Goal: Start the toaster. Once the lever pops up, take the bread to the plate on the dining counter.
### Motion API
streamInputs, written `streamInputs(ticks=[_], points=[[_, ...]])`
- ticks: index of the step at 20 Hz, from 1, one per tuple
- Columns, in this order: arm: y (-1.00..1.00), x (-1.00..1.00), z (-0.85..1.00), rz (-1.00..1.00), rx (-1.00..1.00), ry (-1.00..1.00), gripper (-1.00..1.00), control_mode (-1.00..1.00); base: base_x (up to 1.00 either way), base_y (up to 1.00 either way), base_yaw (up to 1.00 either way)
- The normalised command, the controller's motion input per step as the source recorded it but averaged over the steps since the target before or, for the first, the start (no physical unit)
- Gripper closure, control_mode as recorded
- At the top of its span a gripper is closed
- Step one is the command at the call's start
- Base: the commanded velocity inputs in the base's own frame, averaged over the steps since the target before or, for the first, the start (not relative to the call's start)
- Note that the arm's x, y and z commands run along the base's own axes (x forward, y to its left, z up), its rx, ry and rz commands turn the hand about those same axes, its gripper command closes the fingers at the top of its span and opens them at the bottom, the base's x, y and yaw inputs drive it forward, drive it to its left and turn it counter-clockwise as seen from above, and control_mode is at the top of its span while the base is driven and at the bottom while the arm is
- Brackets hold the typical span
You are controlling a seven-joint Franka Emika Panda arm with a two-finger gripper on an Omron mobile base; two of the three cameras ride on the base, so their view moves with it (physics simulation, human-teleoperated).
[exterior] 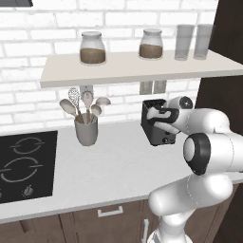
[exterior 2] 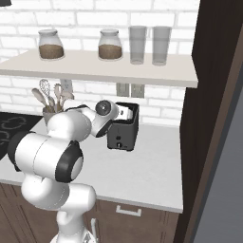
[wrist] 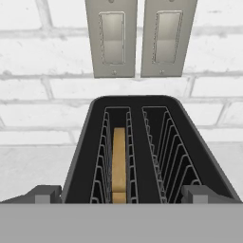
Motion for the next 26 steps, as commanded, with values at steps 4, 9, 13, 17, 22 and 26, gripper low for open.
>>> streamInputs(ticks=[4,9,13,17,22,26], points=[[0.0,0.0,0.0,0.0,0.0,0.0,-1.0,-1.0,0.0,0.0,0.0],[0.0,0.0,0.0,0.0,0.0,0.0,-1.0,-1.0,0.0,0.0,0.0],[0.0,0.0,0.0,0.0,0.0,0.0,-1.0,-1.0,0.0,0.0,0.0],[0.0,0.0,0.0,0.0,0.0,0.0,-1.0,-1.0,0.0,0.0,0.0],[0.0,0.0,0.0,0.0,0.0,0.0,-1.0,-1.0,0.0,0.0,0.0],[0.0,0.0,0.0,0.0,0.0,0.0,-1.0,-1.0,0.0,0.0,0.0]])
